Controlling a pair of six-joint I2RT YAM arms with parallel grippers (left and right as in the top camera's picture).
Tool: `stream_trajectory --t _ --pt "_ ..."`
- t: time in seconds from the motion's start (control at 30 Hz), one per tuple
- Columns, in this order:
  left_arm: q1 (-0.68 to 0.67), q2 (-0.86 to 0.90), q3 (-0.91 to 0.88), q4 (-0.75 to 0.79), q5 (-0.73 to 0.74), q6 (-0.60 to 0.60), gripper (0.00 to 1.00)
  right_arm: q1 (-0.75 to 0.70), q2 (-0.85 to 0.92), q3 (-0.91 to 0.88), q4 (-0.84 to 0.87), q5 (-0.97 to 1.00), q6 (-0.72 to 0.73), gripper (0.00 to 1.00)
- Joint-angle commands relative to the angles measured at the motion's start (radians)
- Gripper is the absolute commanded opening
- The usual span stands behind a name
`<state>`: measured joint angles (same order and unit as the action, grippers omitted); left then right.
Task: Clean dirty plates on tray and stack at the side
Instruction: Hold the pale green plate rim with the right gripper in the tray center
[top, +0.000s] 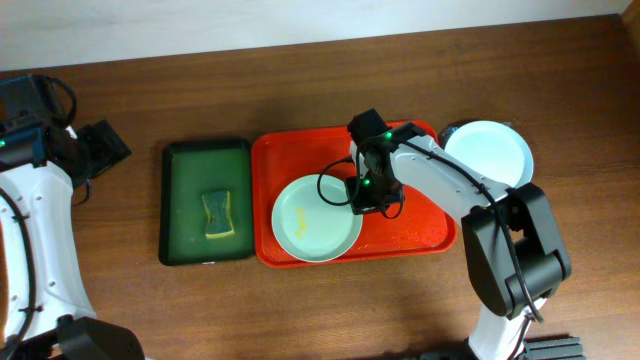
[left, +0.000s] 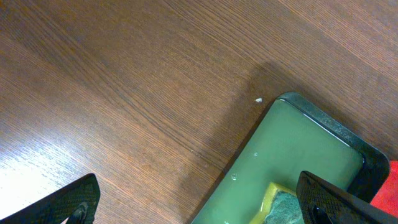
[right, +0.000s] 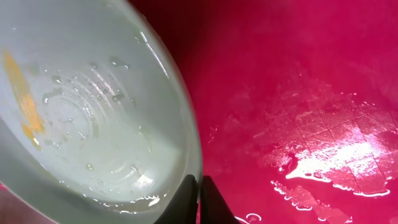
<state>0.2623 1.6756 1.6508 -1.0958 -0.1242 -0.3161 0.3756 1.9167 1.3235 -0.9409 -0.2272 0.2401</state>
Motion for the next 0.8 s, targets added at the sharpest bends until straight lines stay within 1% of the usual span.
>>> stream_trajectory --t 0.0,0.03,0.07,0.1,0.13,0.17,0.2,0.23,0.27,0.3,0.43,0.5,0.57,0.6,0.63,0.7,0.77 --pt "0.003 -0.006 0.004 0.002 -0.004 -0.013 0.99 -0.015 -0.024 -0.003 0.028 0.002 0.005 0.14" --pt "0.003 -0.006 0.004 0.002 -0.004 -0.013 0.99 -0.024 -0.024 -0.003 0.041 0.004 0.014 0.12" --pt "0.003 -0.006 0.004 0.002 -0.004 -0.013 0.99 -0.043 -0.024 -0.003 0.053 0.021 0.056 0.08" --pt "0.003 -0.006 0.004 0.002 -0.004 -0.013 0.99 -0.064 -0.024 -0.003 0.058 0.032 0.078 0.08" --pt "0.003 -0.006 0.004 0.002 -0.004 -0.013 0.99 -0.092 -0.024 -0.003 0.058 0.023 0.08 0.2" --pt "0.003 -0.006 0.004 0.002 -0.004 -0.013 0.99 -0.11 -0.024 -0.003 0.055 -0.007 0.079 0.29" --pt "0.003 -0.006 0.004 0.002 -0.004 -0.013 0.99 -0.115 -0.024 -0.003 0.054 -0.027 0.079 0.36" --pt "0.003 -0.006 0.004 0.002 -0.004 -0.013 0.99 -0.113 -0.024 -0.004 0.054 -0.056 0.079 0.37" --pt "0.003 -0.006 0.004 0.002 -0.004 -0.013 0.99 -0.101 -0.024 -0.006 0.054 -0.084 0.079 0.43" --pt "0.003 -0.006 0.004 0.002 -0.004 -0.013 0.99 -0.085 -0.024 -0.009 0.054 -0.087 0.079 0.46" --pt "0.003 -0.006 0.004 0.002 -0.004 -0.013 0.99 -0.033 -0.024 -0.05 0.063 -0.033 0.08 0.48" --pt "0.003 -0.006 0.004 0.002 -0.004 -0.013 0.99 -0.023 -0.023 -0.098 0.105 0.016 0.084 0.47" --pt "0.003 -0.006 0.004 0.002 -0.004 -0.013 0.99 -0.023 -0.023 -0.136 0.174 0.014 0.094 0.38" --pt "0.003 -0.006 0.004 0.002 -0.004 -0.013 0.99 -0.023 -0.023 -0.14 0.187 0.014 0.105 0.29" --pt "0.003 -0.006 0.004 0.002 -0.004 -0.013 0.99 -0.023 -0.023 -0.14 0.214 0.015 0.114 0.04" --pt "0.003 -0.006 0.004 0.002 -0.004 -0.013 0.99 -0.039 -0.024 -0.137 0.251 0.019 0.148 0.04" --pt "0.003 -0.006 0.004 0.002 -0.004 -0.013 0.99 -0.077 -0.024 -0.117 0.237 0.026 0.171 0.04"
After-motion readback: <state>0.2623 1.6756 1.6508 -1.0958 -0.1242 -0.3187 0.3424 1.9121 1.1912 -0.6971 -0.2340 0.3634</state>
